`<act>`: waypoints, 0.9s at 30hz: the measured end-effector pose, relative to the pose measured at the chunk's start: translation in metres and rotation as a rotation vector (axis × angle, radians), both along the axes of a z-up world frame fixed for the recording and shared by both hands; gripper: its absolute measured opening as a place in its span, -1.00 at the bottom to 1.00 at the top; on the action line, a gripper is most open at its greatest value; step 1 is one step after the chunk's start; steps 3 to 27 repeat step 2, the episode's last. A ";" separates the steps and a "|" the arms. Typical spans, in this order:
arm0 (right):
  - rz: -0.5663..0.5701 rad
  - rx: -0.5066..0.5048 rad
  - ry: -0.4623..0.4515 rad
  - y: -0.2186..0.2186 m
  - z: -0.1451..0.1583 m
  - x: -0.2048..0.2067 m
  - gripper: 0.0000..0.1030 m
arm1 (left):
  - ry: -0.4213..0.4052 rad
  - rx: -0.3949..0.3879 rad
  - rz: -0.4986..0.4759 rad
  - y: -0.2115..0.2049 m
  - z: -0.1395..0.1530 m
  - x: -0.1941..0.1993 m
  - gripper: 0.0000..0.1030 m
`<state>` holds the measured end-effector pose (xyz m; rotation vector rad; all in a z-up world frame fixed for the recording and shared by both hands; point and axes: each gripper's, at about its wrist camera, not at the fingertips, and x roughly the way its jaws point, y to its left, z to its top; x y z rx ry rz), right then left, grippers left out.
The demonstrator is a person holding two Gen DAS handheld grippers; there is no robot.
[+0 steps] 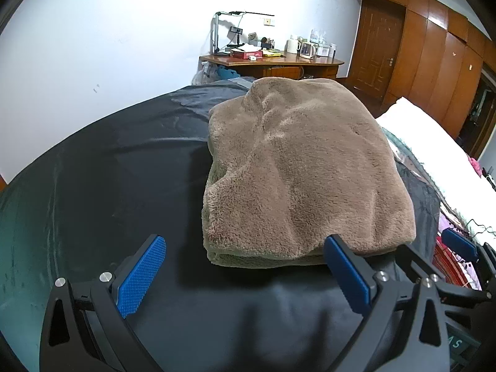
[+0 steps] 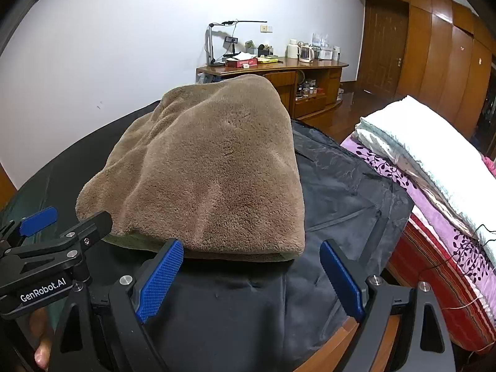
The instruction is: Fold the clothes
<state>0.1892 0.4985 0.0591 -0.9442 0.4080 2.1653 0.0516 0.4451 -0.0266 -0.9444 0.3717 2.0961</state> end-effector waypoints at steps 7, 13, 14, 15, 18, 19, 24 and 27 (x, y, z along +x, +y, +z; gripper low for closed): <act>-0.002 0.005 -0.004 0.000 0.000 0.000 0.78 | 0.002 -0.008 0.003 0.000 0.000 0.001 0.99; -0.002 0.005 -0.004 0.000 0.000 0.000 0.78 | 0.002 -0.008 0.003 0.000 0.000 0.001 0.99; -0.002 0.005 -0.004 0.000 0.000 0.000 0.78 | 0.002 -0.008 0.003 0.000 0.000 0.001 0.99; -0.002 0.005 -0.004 0.000 0.000 0.000 0.78 | 0.002 -0.008 0.003 0.000 0.000 0.001 0.99; -0.002 0.005 -0.004 0.000 0.000 0.000 0.78 | 0.002 -0.008 0.003 0.000 0.000 0.001 0.99; -0.002 0.005 -0.004 0.000 0.000 0.000 0.78 | 0.002 -0.008 0.003 0.000 0.000 0.001 0.99; -0.002 0.005 -0.004 0.000 0.000 0.000 0.78 | 0.002 -0.008 0.003 0.000 0.000 0.001 0.99; -0.002 0.005 -0.004 0.000 0.000 0.000 0.78 | 0.002 -0.008 0.003 0.000 0.000 0.001 0.99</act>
